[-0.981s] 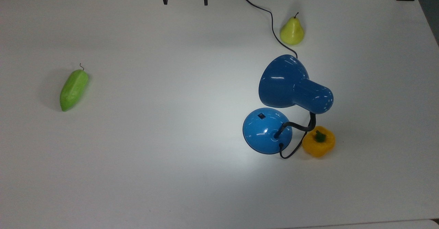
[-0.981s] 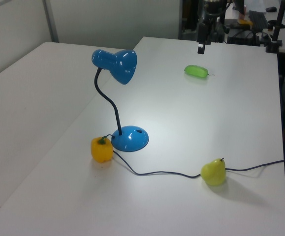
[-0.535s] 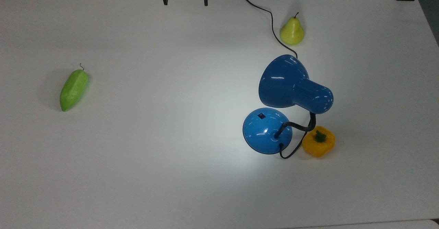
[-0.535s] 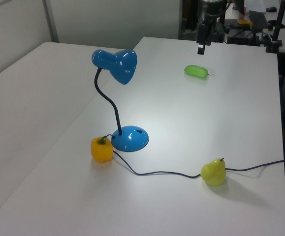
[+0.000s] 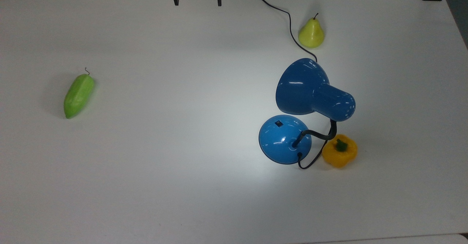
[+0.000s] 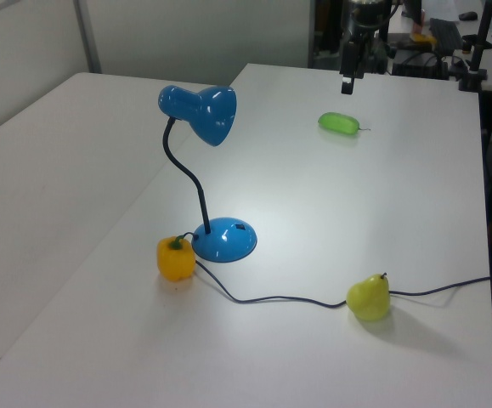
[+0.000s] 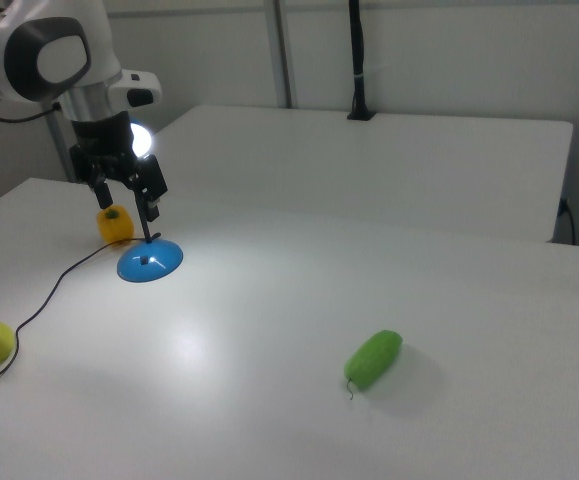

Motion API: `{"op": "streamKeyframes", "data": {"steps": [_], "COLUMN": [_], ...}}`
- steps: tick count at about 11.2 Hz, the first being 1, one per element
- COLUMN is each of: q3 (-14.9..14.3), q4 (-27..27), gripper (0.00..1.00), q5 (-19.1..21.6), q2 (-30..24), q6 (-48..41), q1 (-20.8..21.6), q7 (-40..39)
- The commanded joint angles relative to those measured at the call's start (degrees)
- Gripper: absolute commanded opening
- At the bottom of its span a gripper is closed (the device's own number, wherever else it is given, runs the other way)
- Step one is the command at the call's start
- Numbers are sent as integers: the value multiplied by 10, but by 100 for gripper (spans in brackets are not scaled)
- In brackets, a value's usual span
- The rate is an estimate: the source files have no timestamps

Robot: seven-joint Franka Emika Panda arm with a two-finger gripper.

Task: Turn off lamp

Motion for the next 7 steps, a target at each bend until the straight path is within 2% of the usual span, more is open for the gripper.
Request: {"op": "streamKeyframes", "data": {"steps": [1,3,4,6,7], "q3": [-8,-8,-8,-8,-8], "q4": [-3,-3,-3,-3,-3], "gripper": [100,100,90,52,37], "q5": [4,6,7,7,8], "q2": [4,7,7,7,8], "q6": [-11,-17,-23,-27,-25], "q1": [10,8,8,9,9], "q7": [-48,-92,-103,-103,-103]}}
